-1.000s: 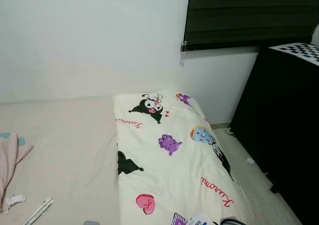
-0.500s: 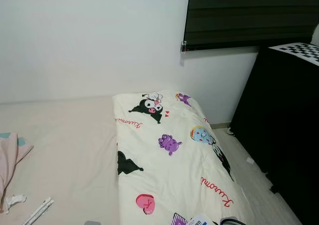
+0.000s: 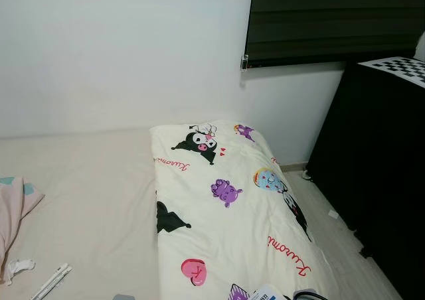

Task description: Clean up the room

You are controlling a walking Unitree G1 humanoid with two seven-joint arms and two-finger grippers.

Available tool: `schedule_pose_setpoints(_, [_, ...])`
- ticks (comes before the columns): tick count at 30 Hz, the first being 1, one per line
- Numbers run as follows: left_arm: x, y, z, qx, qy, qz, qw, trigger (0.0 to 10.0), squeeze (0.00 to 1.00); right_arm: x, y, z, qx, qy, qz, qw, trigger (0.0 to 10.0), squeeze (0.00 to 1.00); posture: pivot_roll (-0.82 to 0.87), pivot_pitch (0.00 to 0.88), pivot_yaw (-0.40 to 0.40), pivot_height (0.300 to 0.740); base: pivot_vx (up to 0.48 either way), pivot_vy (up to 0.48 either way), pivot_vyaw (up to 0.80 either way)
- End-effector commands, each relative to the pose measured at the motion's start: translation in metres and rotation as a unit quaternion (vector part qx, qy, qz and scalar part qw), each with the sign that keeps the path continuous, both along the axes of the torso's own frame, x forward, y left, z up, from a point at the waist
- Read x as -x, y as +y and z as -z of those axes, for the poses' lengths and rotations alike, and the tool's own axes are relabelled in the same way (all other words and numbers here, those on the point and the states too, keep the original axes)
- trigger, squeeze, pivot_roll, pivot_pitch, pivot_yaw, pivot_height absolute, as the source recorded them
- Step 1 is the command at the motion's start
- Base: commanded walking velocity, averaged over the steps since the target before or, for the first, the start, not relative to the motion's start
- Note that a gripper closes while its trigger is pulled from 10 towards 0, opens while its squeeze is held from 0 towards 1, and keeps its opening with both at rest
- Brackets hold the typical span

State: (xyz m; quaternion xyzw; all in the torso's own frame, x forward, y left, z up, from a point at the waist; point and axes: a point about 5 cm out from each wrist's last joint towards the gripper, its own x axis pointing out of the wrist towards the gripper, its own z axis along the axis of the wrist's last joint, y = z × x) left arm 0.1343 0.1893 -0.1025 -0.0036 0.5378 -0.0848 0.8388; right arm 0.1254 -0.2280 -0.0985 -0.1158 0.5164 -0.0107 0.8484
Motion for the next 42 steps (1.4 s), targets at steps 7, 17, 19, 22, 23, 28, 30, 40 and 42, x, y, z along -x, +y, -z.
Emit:
schedule_pose_setpoints(7, [-0.0004,-0.0014,0.0001,-0.001,0.001,0.004,1.0,10.0,0.0,0.0279,0.0048,0.0102,-0.008,0.068,-0.017,0.997,10.0,0.0,-0.06,0.0,-0.044,0.74,0.0,0.0,0.0])
schedule_pose_setpoints(17, [0.0011,-0.0023,0.0007,0.0,0.003,0.005,1.0,10.0,0.0,0.0239,0.0078,0.0098,-0.01,0.064,-0.021,0.998,10.0,0.0,-0.06,0.0,-0.04,0.74,0.0,0.0,0.0])
schedule_pose_setpoints(19, [0.0012,-0.0022,0.0008,0.0,0.003,0.005,1.0,10.0,0.0,0.0239,0.0081,0.0099,-0.01,0.064,-0.021,0.998,10.0,0.0,-0.06,0.0,-0.04,0.74,0.0,0.0,0.0])
schedule_pose_setpoints(22, [0.0014,-0.0021,0.0008,-0.001,0.003,0.005,1.0,10.0,0.0,0.0239,0.0083,0.0099,-0.01,0.064,-0.021,0.998,10.0,0.0,-0.06,0.0,-0.04,0.74,0.0,0.0,0.0])
schedule_pose_setpoints(23, [0.0014,-0.0021,0.0008,-0.001,0.003,0.005,1.0,10.0,0.0,0.0239,0.0083,0.0099,-0.01,0.064,-0.021,0.998,10.0,0.0,-0.06,0.0,-0.04,0.74,0.0,0.0,0.0])
schedule_pose_setpoints(28, [0.0016,-0.0019,0.0009,-0.001,0.003,0.004,1.0,10.0,0.0,0.0232,0.0094,0.0099,-0.012,0.062,-0.02,0.998,10.0,0.0,-0.06,0.0,-0.038,0.74,0.0,0.0,0.0])
schedule_pose_setpoints(30, [0.0017,-0.0019,0.0009,0.0,0.003,0.004,1.0,10.0,0.0,0.0228,0.0098,0.0099,-0.013,0.061,-0.02,0.998,10.0,0.0,-0.06,0.0,-0.038,0.74,0.0,0.0,0.0])
schedule_pose_setpoints(40, [0.0019,-0.002,0.001,-0.001,0.005,0.001,1.0,10.0,0.0,0.021,0.0117,0.0098,-0.014,0.058,-0.02,0.998,10.0,0.0,-0.06,0.0,-0.036,0.74,0.0,0.0,0.0])
schedule_pose_setpoints(42, [0.0017,-0.002,0.001,-0.001,0.005,0.001,1.0,10.0,0.0,0.0208,0.0121,0.0098,-0.014,0.058,-0.021,0.998,10.0,0.0,-0.06,0.0,-0.035,0.74,0.0,0.0,0.0])
